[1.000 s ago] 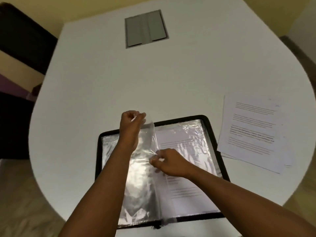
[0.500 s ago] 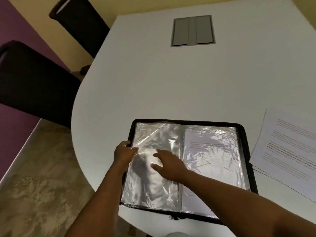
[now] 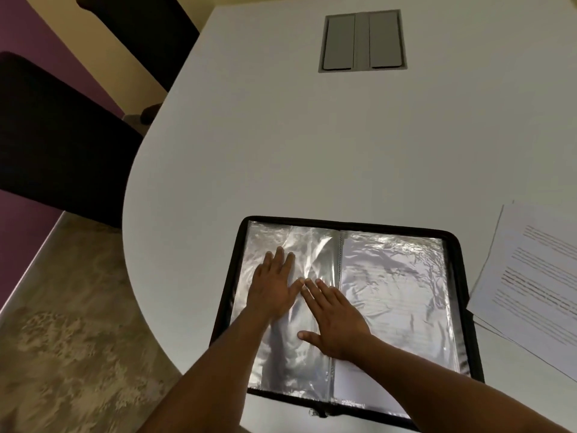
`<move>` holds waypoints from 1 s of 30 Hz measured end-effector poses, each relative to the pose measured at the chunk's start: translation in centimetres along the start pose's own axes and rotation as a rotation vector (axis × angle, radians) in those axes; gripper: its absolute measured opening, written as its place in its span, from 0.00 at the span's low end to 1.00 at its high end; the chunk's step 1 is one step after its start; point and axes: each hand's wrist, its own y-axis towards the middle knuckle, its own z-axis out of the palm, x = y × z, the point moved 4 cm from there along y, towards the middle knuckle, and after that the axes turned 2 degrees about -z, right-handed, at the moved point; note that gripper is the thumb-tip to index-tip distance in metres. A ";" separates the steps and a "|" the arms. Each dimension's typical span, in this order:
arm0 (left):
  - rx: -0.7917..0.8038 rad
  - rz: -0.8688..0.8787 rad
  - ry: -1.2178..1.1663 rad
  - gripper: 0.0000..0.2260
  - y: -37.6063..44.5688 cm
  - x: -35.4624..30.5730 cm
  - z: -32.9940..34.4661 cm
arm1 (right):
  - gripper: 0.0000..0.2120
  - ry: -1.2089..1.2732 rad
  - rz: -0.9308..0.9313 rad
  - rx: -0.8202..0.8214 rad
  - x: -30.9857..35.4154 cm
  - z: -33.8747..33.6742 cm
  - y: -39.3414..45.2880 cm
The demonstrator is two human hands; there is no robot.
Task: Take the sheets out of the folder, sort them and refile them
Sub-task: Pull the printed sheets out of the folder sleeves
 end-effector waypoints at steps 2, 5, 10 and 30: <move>0.004 0.008 0.052 0.33 0.8 0.6 0.3 | 0.40 0.032 -0.007 -0.038 -0.1 0.1 -0.2; -0.045 -0.002 0.049 0.34 1.7 1.7 0.7 | 0.41 0.049 -0.022 -0.092 0.2 0.5 -0.2; -0.147 -0.070 0.015 0.35 2.8 2.6 0.4 | 0.43 0.045 -0.051 -0.081 0.5 0.8 0.7; -0.363 -0.109 -0.072 0.39 6.4 -1.3 -2.2 | 0.27 0.194 0.125 -0.465 -7.6 -3.6 1.0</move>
